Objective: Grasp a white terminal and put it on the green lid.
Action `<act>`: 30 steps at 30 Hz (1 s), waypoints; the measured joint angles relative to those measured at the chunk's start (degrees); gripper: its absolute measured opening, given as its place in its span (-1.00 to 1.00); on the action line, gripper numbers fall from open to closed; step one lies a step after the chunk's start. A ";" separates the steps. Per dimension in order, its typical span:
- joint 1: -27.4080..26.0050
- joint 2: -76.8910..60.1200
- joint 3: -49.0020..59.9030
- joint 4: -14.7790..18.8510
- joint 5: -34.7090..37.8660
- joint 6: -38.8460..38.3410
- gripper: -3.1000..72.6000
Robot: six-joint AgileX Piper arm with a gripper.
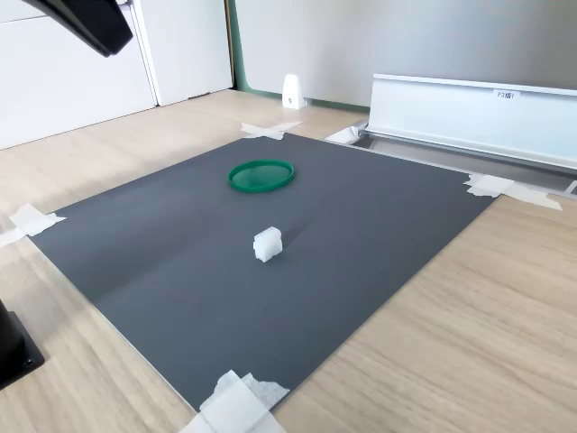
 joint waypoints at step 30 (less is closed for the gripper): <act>-3.51 23.80 0.71 5.87 -0.78 -10.50 0.30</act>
